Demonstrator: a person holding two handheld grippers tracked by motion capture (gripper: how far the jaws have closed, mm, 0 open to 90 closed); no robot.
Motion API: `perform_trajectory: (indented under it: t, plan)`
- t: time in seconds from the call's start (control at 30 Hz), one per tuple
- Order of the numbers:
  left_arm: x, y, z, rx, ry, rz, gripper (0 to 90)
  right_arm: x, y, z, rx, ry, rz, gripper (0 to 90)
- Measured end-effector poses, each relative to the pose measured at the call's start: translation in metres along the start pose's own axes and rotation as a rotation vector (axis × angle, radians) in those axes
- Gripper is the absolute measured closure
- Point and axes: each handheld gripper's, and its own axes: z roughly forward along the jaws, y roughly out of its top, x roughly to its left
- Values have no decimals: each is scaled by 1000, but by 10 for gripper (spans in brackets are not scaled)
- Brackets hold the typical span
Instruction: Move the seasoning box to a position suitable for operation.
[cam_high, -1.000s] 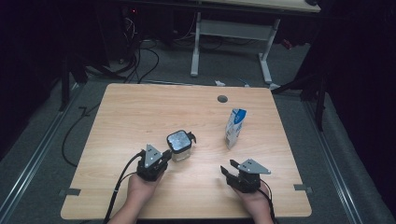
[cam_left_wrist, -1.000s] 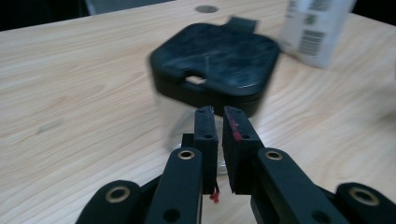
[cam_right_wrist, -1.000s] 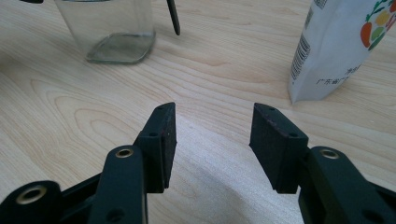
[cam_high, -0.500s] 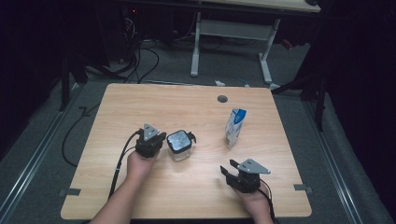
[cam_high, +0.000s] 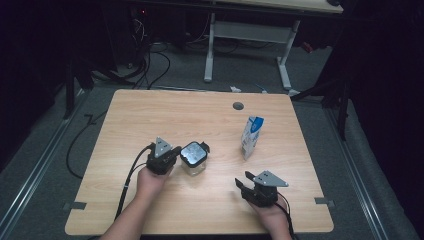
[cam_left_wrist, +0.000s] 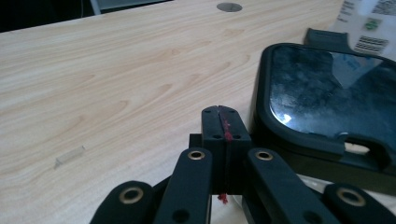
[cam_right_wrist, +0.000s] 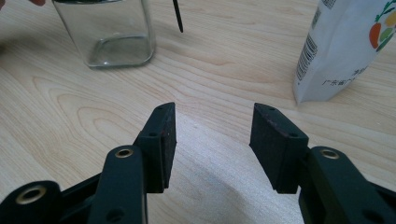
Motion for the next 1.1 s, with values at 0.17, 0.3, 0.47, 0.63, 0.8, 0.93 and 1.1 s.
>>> perform_trajectory:
  t: [0.17, 0.3, 0.47, 0.63, 0.8, 0.93, 1.1]
  plan:
    - [-11, -5, -8, -8, -13, 5, 900, 0, 0, 0, -3, 1, -1, 510]
    - [-20, -8, -13, -13, -25, 17, 900, 0, 0, 0, -2, 0, 0, 509]
    - [-39, -14, -24, -29, -55, 25, 900, 0, 0, 0, 0, 0, 0, 508]
    - [-57, -20, -33, -43, -81, 24, 900, 0, 0, 0, 0, 0, 0, 508]
    - [-70, -22, -38, -46, -105, 24, 900, 0, 0, 0, 0, 1, -2, 508]
    - [-79, -22, -38, -47, -126, 27, 900, 1, 0, 1, 5, 3, -5, 511]
    - [-90, -21, -32, -42, -154, 41, 900, 2, 0, 1, 5, 4, -10, 520]
